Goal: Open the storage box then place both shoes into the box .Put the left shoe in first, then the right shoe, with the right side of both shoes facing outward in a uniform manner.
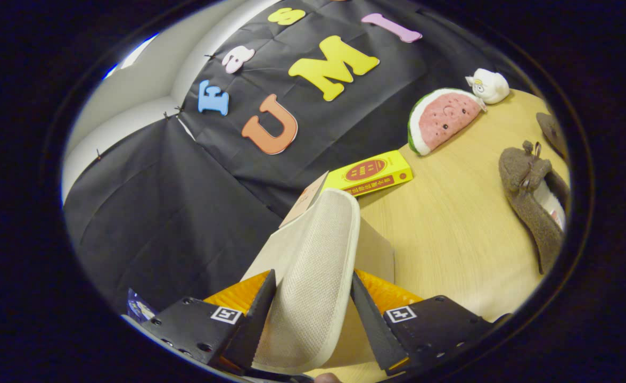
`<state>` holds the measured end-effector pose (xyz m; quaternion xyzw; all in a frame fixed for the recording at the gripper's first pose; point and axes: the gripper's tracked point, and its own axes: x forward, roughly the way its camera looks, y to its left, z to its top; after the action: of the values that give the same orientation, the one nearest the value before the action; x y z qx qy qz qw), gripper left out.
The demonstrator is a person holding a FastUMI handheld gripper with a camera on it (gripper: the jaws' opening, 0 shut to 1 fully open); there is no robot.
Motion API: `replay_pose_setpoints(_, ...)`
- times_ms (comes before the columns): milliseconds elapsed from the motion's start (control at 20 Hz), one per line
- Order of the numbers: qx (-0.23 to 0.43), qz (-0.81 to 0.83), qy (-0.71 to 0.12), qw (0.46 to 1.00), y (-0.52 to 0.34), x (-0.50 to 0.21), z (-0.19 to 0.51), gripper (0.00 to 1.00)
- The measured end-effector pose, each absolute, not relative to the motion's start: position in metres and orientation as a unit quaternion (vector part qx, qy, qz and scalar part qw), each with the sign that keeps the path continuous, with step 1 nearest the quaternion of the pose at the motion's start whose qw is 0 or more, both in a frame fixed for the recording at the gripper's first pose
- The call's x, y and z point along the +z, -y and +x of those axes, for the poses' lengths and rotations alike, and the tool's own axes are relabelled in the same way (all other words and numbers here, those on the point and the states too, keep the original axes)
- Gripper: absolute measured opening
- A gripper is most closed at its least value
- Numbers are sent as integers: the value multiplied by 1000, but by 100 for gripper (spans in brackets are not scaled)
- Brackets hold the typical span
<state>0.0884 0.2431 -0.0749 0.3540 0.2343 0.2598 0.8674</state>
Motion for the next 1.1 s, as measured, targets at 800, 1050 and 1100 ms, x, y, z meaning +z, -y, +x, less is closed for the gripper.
replay_pose_setpoints(800,271,308,-187,893,-245,14,88,1)
replay_pose_setpoints(1050,296,257,-171,904,-278,67,81,1)
replay_pose_setpoints(1100,301,247,-172,905,-288,76,81,1)
